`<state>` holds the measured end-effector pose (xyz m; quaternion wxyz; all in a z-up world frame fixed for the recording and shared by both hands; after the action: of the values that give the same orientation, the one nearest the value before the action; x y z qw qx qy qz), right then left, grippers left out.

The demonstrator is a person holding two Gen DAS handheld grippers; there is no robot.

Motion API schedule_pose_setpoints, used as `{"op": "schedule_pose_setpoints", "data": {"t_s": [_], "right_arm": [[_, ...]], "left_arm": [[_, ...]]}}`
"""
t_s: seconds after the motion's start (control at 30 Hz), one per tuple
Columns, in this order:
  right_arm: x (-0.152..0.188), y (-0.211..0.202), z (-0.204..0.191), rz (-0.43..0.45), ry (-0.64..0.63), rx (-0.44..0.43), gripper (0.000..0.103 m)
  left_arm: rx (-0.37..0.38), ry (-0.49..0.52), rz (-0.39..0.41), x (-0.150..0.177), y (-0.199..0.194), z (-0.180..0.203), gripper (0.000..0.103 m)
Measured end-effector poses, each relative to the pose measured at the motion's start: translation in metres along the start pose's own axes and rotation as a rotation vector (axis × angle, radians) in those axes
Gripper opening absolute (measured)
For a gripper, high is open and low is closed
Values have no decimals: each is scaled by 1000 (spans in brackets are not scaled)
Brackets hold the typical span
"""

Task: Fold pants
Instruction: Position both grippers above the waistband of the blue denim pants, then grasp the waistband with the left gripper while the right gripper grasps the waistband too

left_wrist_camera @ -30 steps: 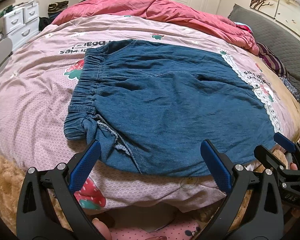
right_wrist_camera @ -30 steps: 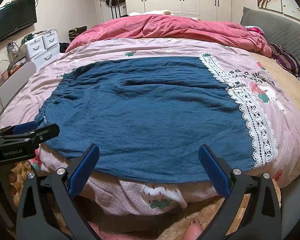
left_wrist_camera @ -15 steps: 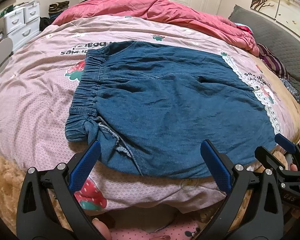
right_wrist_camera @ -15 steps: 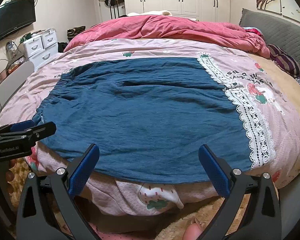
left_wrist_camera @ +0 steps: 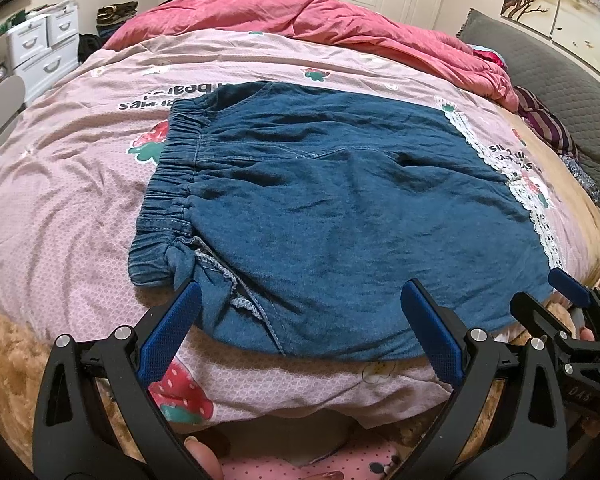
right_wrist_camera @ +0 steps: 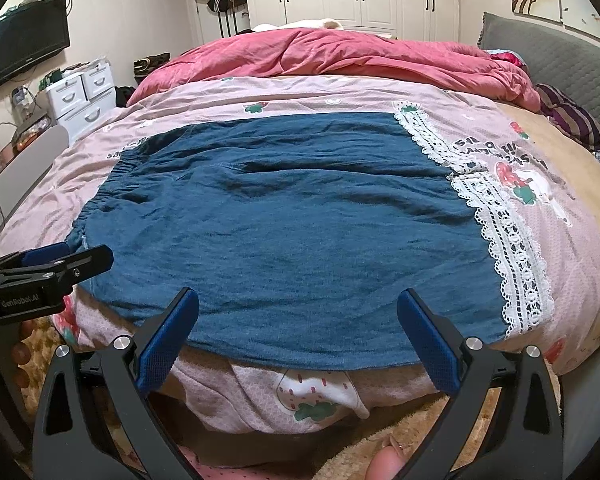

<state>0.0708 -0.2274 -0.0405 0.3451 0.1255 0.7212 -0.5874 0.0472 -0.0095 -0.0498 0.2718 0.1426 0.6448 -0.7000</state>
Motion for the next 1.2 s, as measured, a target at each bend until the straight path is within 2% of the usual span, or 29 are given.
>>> {"op": "schedule_pose_setpoints", "data": {"t_s": [0.27,0.53,0.8,1.07,1.2], "right_arm": [[-8,5,-3,-6,-5,-11,99],[-33,15,-8,-5,-40,-31,99],[-82,30,-26,14,-145,-58,99],[-127,58,-50,-3,-254,-106,99],[-148,76,-61,-6,-311,-93,99]], "left_arm": [[3,3,-5,-5,4,-1,94],[-1,8,-13,-22,10,-9,94],[-12,-24,-26,-61,17,-42,94],[-138,8,-22,-122,32,-95,94],[-81,27,-76,-137,55,-108,94]]}}
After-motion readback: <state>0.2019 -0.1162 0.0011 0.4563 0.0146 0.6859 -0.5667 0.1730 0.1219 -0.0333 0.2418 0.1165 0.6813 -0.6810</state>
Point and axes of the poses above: each gripper's, at about its wrist camera, not at the fingertips, and y roughly the way its jaws point, z to its right, x to its underside, the point moved 7 cm from there along y, roughly the way its jaws point, and after that the axes turned 6 degrees about -z, right-handed, at the moved point
